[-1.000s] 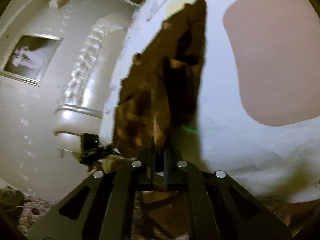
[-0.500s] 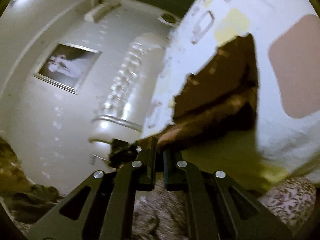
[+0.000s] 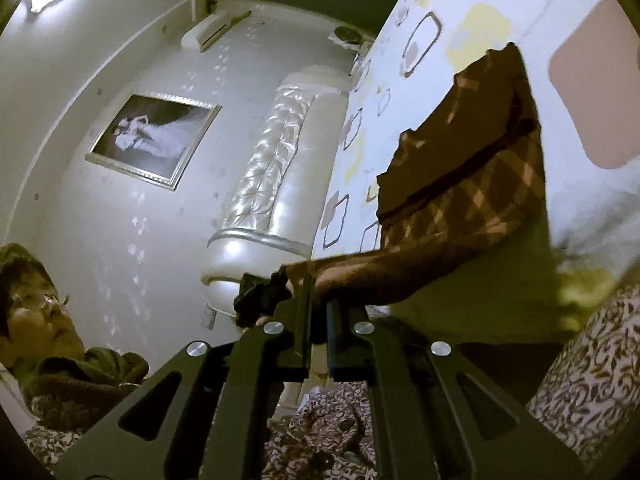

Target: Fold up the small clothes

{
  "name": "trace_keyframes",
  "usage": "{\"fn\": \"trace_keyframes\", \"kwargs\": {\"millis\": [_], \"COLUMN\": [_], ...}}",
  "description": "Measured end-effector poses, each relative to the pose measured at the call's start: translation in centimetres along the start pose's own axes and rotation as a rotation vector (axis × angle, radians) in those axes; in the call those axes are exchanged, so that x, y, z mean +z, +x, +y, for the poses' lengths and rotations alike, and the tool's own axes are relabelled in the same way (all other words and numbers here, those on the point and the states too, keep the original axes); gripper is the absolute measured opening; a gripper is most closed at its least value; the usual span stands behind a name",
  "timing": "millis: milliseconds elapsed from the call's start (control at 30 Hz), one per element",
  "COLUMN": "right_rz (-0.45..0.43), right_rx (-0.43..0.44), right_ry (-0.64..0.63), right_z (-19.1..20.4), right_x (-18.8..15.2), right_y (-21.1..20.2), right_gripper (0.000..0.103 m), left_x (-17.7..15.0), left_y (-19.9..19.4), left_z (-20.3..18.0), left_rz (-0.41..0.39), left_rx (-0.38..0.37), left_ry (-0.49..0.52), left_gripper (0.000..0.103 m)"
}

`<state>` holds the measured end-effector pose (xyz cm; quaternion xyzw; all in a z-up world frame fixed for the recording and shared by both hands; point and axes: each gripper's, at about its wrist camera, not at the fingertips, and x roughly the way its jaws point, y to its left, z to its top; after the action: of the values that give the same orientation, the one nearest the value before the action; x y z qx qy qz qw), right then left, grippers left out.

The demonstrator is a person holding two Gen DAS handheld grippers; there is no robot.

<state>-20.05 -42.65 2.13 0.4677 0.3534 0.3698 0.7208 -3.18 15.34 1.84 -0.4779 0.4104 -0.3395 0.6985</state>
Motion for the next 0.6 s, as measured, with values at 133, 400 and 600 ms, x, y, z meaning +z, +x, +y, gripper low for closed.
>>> {"fn": "trace_keyframes", "kwargs": {"millis": [133,400,600], "right_rz": [-0.031,-0.012,-0.033], "right_rx": [0.029,-0.024,-0.045], "right_ry": [0.009,-0.014,0.005], "right_z": [0.0,-1.8,-3.7], "right_x": [2.0,7.9,9.4], "right_y": [0.3,4.3,4.7], "right_gripper": [0.005,0.005,0.005], "left_x": [0.8,3.5,-1.6], "left_y": [-0.4,5.2,7.6], "left_z": [0.2,0.8,5.7], "left_rz": [-0.034,0.038,0.182], "left_rx": [-0.017,0.055,0.178], "left_ry": [-0.026,0.023,-0.099], "left_gripper": [0.002,0.002,0.013]}}
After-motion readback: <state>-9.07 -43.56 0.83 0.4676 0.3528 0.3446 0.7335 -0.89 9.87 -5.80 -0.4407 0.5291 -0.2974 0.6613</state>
